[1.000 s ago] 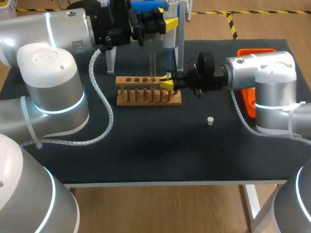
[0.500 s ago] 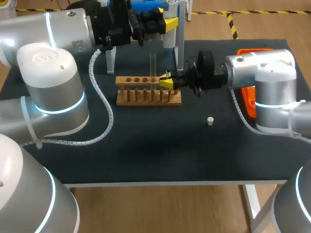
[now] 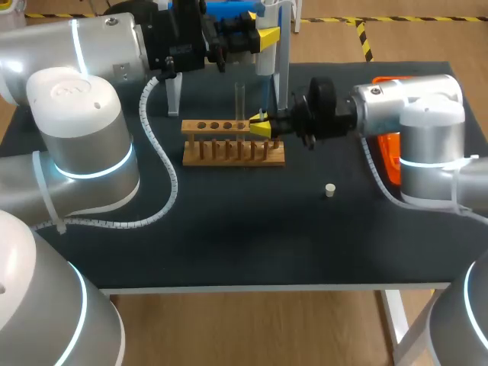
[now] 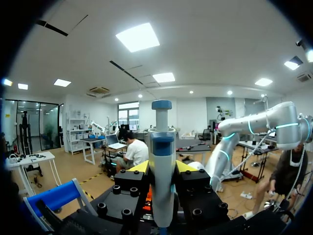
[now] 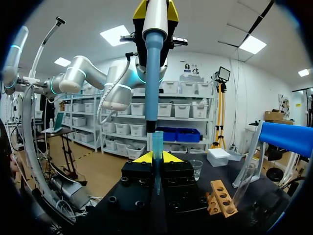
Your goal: Invert the test tube, pick up the pipette, mount the tip to pipette, aspirate from beaker and dispense into the tube, eject the tip, return the pipette, and cap with the stopper.
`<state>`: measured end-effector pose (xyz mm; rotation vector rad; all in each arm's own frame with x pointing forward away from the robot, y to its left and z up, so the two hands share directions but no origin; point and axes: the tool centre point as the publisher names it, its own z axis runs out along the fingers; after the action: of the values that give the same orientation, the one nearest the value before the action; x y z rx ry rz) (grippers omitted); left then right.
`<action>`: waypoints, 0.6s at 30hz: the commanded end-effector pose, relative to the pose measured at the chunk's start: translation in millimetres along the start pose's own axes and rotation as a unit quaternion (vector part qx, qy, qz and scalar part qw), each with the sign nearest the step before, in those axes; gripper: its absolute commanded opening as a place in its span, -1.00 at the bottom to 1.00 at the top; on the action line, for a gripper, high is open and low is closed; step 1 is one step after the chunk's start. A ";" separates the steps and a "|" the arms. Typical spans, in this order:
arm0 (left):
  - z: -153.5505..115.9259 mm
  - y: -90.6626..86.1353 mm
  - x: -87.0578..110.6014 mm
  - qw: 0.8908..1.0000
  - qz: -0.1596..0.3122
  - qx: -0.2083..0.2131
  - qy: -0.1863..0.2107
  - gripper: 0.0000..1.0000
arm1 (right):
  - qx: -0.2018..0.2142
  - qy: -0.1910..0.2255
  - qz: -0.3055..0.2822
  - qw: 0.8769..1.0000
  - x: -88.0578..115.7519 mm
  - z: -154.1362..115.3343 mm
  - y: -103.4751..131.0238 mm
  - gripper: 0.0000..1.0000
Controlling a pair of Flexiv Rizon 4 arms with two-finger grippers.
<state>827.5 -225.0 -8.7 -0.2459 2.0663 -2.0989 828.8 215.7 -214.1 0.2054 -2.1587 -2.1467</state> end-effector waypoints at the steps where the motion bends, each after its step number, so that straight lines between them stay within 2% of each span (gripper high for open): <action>1: 0.8 1.2 0.6 1.000 0.000 0.002 -0.002 -1.00 | 0.000 0.000 -0.001 1.000 -0.1 -0.1 1.1 -1.00; 18: 0.8 1.2 0.6 1.000 0.000 0.002 -0.002 -1.00 | -0.001 0.003 -0.004 1.000 4.5 -3.5 -0.8 -1.00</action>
<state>827.5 -225.1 -9.1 -0.2464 2.0670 -2.0988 825.9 213.3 -215.2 0.2188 -2.1556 -2.1523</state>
